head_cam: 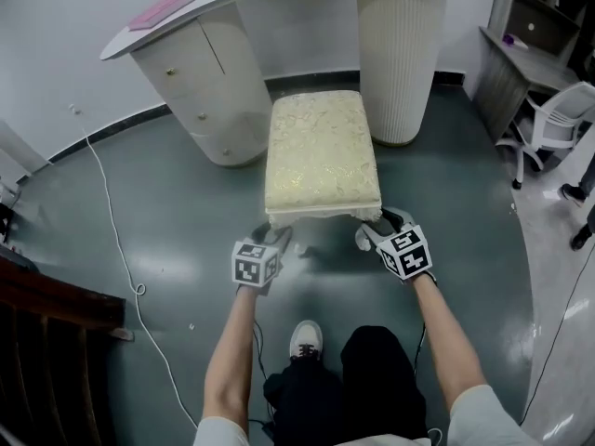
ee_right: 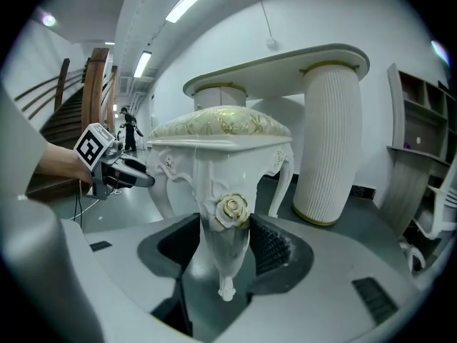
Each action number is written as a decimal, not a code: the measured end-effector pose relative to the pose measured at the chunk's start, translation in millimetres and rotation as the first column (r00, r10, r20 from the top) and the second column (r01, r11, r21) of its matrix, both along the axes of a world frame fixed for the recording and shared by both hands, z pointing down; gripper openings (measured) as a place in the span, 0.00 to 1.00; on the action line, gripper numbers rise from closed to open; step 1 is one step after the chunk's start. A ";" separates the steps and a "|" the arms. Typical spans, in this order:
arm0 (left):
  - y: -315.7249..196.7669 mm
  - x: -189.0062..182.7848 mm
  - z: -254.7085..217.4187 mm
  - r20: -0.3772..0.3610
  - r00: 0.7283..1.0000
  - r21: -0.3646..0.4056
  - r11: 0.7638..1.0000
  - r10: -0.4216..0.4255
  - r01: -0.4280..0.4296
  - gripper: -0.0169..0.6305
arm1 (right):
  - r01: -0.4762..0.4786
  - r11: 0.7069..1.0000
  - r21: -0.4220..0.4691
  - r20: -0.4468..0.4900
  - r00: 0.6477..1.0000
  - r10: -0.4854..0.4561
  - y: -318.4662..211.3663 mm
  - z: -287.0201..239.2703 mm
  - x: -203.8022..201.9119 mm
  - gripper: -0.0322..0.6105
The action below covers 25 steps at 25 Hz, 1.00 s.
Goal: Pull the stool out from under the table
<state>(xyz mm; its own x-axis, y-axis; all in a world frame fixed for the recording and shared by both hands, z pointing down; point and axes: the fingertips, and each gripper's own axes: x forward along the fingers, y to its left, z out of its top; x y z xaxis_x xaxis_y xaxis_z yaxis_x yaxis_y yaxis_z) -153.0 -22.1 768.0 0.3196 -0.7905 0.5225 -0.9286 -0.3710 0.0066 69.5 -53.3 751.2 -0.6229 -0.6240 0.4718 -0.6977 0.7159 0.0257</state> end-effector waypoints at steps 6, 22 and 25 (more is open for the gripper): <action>35.2 -3.9 2.1 0.102 0.994 -0.014 0.999 0.033 -0.031 0.35 | 0.046 0.999 0.016 -0.058 0.997 -0.045 26.3 -3.6 11.7 0.41; 97.8 11.8 -254.2 0.176 0.982 0.418 0.908 -0.063 -0.017 0.07 | 0.038 0.946 0.322 0.001 0.999 -0.041 59.3 -218.2 68.0 0.07; 109.2 24.9 -297.2 0.197 0.978 0.481 0.876 -0.067 -0.037 0.06 | 0.063 0.922 0.381 0.004 0.998 -0.069 73.0 -257.0 63.3 0.07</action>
